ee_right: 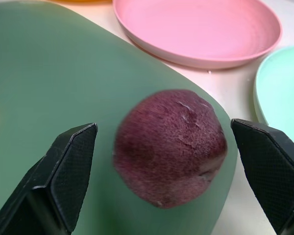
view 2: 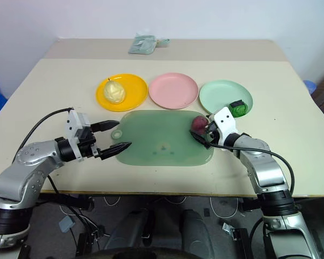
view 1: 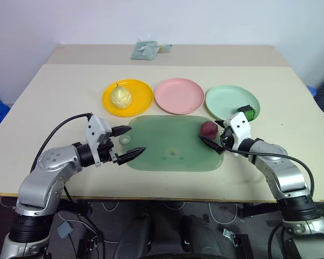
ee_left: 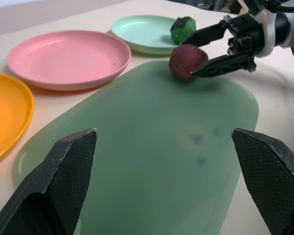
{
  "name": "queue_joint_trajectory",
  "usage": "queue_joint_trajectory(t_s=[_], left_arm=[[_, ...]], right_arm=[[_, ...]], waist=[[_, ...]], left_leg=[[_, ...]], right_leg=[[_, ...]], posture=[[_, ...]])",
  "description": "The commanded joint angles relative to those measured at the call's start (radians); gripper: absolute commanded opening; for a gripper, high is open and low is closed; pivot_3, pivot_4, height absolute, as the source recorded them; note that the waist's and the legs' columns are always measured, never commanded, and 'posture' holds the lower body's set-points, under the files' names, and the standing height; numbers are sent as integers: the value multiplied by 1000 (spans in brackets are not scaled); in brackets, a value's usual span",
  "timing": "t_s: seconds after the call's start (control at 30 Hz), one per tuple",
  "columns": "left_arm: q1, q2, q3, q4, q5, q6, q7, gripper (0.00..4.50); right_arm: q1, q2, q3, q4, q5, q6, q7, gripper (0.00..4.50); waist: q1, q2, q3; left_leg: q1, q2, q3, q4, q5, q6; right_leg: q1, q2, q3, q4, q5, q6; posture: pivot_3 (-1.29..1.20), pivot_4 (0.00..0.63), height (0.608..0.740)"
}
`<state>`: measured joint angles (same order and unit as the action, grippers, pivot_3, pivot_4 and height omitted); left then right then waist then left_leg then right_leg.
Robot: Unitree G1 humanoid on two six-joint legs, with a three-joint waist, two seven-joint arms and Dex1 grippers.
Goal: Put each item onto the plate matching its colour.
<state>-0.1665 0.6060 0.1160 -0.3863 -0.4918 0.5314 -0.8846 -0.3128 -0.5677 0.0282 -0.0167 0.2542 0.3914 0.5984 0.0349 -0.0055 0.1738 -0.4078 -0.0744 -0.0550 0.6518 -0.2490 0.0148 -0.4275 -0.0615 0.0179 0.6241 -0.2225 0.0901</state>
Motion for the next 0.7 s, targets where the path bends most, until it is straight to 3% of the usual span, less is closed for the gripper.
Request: queue_joint_trajectory(t_s=[0.03, 0.1, 0.17, 0.37, 0.7], left_arm=[[2, 6, 18, -34, -13, -29, 11, 4500], [0, 3, 13, -34, -10, -33, 21, 4500], [-3, 0, 12, -34, -5, -38, 38, 4500], [14, 1, 36, -72, -12, -31, 95, 4500], [187, -21, 115, -320, 10, 41, 323, 4500]], right_arm=[[-24, 12, -17, 5, -9, -25, 3, 3660], [-30, 15, -20, 4, -11, -25, 5, 2771], [-53, 24, -29, -6, -2, -30, 6, 2374], [-262, 119, -45, 92, 43, -74, 24, 2348], [-769, 325, 0, 1031, -134, -500, 21, 2348]], waist=[[0, 0, 0], [-1, 0, 0], [-1, 0, 0], [-27, 0, 0], [-51, 0, 0]], left_leg=[[0, 0, 0, 0, 0, 0], [0, 0, 0, 0, 0, 0], [0, 0, 0, 0, 0, 0], [0, 0, 0, -1, 0, 0], [1, 0, 0, -5, 1, -2]], right_leg=[[0, 0, 0, 0, 0, 0], [0, 0, 0, 0, 0, 0], [0, 0, 0, 0, 0, 0], [-1, 0, 0, 1, 1, 2], [-2, 1, 0, 1, 1, 2]], posture=[[0, 150, 740], [0, 150, 740], [0, 150, 740], [0, 150, 740], [0, 150, 740]])
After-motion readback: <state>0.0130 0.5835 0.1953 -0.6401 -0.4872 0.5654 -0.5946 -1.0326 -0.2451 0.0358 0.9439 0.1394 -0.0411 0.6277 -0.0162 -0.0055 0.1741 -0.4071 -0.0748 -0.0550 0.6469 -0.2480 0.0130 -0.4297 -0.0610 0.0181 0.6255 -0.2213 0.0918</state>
